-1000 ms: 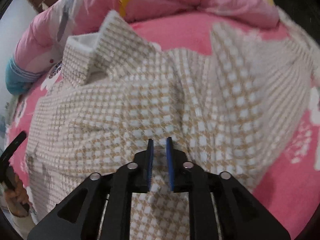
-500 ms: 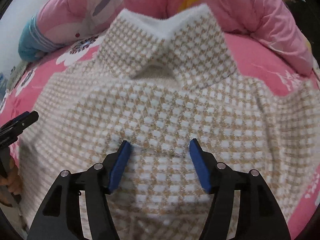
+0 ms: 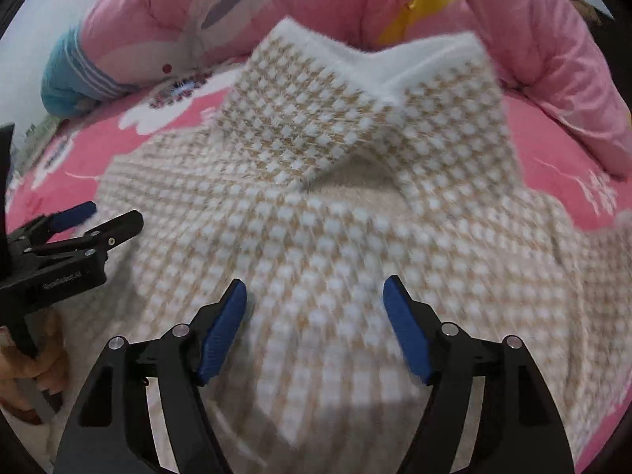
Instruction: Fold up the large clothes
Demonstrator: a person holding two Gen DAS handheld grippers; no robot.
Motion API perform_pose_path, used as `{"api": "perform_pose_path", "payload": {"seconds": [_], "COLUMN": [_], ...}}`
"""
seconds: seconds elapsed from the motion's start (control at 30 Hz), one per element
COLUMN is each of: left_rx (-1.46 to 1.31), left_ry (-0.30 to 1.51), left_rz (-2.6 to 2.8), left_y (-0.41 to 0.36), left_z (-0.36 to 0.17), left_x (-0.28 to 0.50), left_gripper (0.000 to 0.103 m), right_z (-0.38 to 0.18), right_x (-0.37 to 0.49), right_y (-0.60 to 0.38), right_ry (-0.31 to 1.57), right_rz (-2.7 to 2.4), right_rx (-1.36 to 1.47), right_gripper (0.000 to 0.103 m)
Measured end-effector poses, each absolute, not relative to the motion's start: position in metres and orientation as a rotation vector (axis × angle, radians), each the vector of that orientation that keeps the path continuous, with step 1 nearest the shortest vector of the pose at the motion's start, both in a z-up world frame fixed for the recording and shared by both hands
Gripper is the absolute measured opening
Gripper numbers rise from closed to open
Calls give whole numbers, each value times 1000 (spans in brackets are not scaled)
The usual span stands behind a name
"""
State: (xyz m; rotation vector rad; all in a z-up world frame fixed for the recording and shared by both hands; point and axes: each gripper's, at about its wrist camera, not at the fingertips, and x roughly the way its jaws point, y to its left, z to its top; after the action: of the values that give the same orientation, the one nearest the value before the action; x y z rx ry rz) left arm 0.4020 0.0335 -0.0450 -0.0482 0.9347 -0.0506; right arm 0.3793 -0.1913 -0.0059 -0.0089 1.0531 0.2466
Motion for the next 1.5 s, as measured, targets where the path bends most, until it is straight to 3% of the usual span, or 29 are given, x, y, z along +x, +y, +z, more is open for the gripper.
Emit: {"api": "perform_pose_path", "payload": {"seconds": [0.13, 0.23, 0.53, 0.8, 1.03, 1.5], "left_rx": [-40, 24, -17, -44, -40, 4], "left_ry": [880, 949, 823, 936, 942, 878], "left_rz": [-128, -108, -160, -217, -200, -236], "left_y": [25, 9, -13, -61, -63, -63], "left_z": [-33, -62, -9, -38, -60, -64], "left_x": [367, 364, 334, 341, 342, 332], "left_gripper": [89, 90, 89, 89, 95, 95], "right_z": [-1, -30, 29, -10, -41, -44], "right_x": [338, 345, 301, 302, 304, 298], "right_y": [-209, -212, -227, -254, -253, -250], "right_ry": [1016, 1051, 975, 1058, 1068, 1031], "right_rz": [218, 205, 164, 48, 74, 67], "right_rx": [-41, -38, 11, 19, 7, 2], "right_gripper": [70, 74, 74, 74, 96, 97]}}
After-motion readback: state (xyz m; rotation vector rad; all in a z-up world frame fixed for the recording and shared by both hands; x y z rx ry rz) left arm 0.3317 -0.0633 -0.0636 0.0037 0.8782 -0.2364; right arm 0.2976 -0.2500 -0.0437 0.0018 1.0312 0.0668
